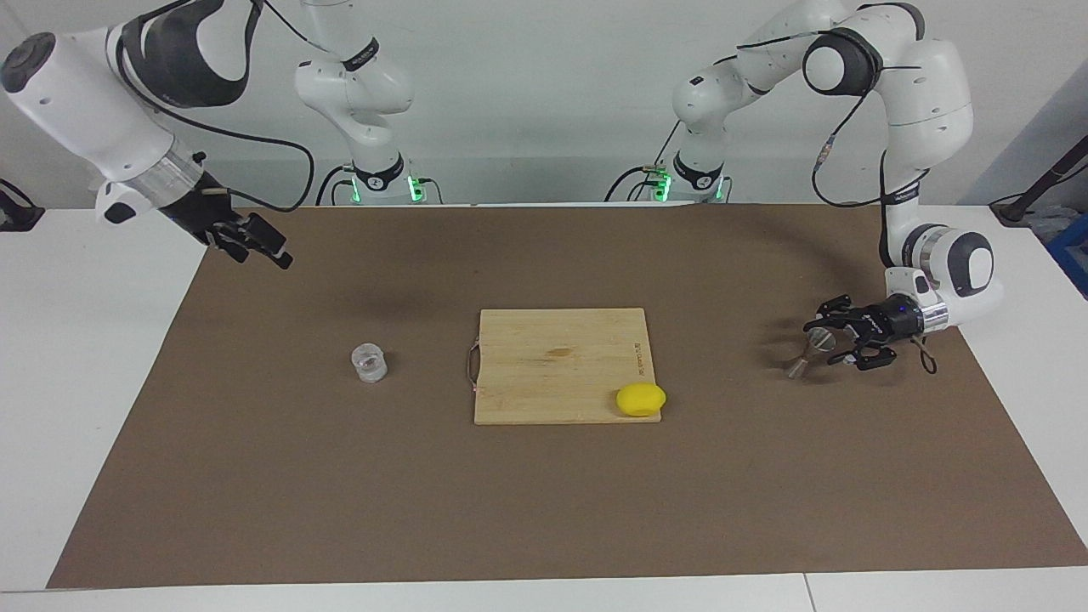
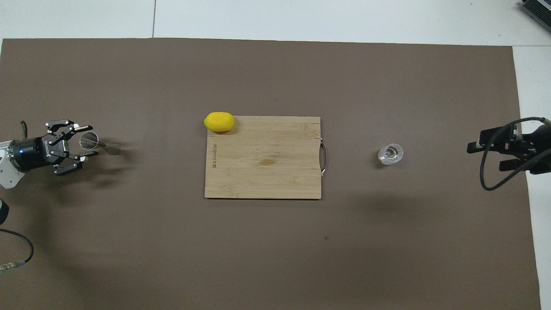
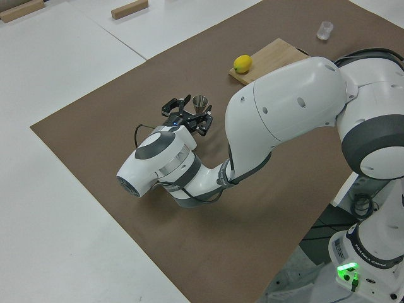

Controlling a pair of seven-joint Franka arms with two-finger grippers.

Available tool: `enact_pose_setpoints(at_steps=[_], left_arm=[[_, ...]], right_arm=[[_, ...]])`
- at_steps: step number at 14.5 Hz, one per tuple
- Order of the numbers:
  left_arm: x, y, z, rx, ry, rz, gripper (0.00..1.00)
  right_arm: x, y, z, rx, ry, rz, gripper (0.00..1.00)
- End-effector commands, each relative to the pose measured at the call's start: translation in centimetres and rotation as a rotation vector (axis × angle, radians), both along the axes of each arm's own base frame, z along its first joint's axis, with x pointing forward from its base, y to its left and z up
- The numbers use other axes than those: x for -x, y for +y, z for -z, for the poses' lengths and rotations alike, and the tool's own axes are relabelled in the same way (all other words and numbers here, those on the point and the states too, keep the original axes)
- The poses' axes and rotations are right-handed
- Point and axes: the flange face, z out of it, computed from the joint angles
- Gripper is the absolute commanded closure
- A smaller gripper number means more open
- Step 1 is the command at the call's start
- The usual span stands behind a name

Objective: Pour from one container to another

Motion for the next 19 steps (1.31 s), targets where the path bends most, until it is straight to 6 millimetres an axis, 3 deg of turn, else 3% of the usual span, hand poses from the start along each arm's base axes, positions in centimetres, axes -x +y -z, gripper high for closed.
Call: enact_pose_setpoints(at_steps=[1,4,9,13,15,17,19], left_arm=[[0.1,0.0,0.3,-0.018,-0.006,0.0,0.35],[0.0,-0.1,0.3,-0.018,-0.002,0.0,0.39],[0.1,-0.9,0.3,0.007,0.055,0.016,0.4],[-0.7,-4.3,-0.4,0.036,0.049,0.082,0.39],[-1.2,-5.0,-0.8,0.031,0.041,0.093,0.42],[-1.2,-4.8,-0.8,0.03,0.041,0.089,0.43],[-1.2,-4.0,-0.9,0.025,0.038,0.076,0.45]], right_arm=[[-0.6,-2.1,4.7,-0.176,0.095,0.172,0.0],[-1.7,-3.9,8.8,-0.333,0.177,0.339,0.0],[-2.8,-4.6,10.3,-0.526,0.365,0.676,0.0],[-3.1,-5.3,13.7,-0.549,0.535,0.832,0.0],[-2.9,-5.3,15.1,-0.617,0.714,0.941,0.0],[-3.3,-5.0,16.9,-0.649,0.894,1.067,0.0],[-3.1,-5.4,18.6,-0.65,0.944,1.101,0.0]])
